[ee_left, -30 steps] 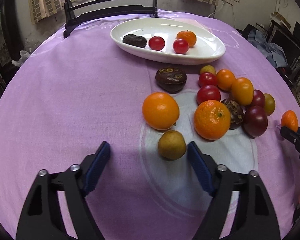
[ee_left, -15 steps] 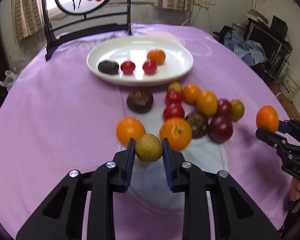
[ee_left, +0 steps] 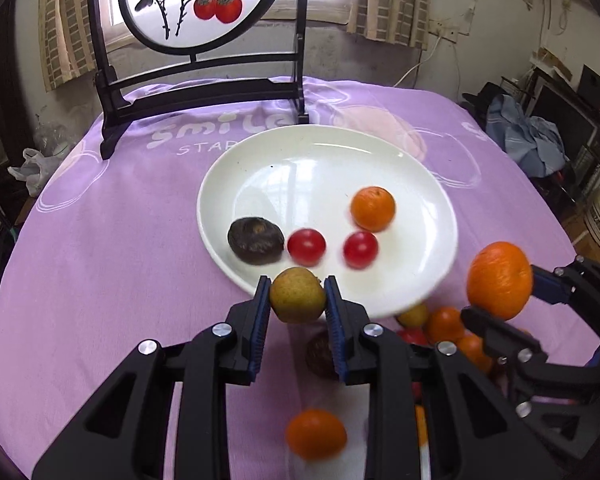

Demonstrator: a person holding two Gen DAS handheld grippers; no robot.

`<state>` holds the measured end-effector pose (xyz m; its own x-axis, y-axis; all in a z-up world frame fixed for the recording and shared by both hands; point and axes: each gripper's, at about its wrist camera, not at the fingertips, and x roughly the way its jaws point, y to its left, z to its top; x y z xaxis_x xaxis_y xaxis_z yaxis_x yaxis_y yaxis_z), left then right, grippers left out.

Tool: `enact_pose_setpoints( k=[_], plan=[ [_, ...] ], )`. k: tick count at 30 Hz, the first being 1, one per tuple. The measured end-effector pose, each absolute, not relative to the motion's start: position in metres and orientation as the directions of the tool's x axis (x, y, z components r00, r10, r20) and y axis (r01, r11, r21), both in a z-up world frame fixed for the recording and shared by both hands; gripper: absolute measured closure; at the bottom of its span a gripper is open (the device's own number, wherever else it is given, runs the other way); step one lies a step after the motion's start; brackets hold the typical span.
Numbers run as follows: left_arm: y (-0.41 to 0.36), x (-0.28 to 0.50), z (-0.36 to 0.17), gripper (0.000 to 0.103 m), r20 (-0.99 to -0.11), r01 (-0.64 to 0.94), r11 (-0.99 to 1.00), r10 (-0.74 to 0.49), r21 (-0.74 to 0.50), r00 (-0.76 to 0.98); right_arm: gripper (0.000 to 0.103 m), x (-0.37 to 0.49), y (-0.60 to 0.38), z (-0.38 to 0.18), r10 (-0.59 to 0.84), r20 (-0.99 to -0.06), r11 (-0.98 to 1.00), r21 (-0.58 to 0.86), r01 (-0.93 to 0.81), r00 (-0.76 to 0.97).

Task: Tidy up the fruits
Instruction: 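Grasp small yellow fruit with left tool while right tool grasps orange, place both on plate, then grasp orange with left tool while right tool grasps green-yellow tomato, place both on plate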

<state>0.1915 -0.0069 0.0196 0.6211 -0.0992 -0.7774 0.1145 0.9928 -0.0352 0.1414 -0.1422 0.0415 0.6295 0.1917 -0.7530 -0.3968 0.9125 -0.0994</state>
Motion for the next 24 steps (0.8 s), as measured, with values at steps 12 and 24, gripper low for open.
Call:
enact_pose_setpoints(
  k=[12, 24],
  plan=[
    [-0.011, 0.246, 0.004, 0.016, -0.751, 0.002, 0.998, 0.045, 0.061, 0.659, 0.034, 0.211, -0.142, 0.019, 0.081, -0.79, 0.95, -0.123, -0.288, 0.607],
    [-0.008, 0.185, 0.017, 0.009, -0.738, 0.03, 0.999, 0.002, 0.03, 0.675, 0.028, 0.14, -0.198, 0.047, 0.109, -0.749, 0.957, -0.098, -0.273, 0.653]
  ],
)
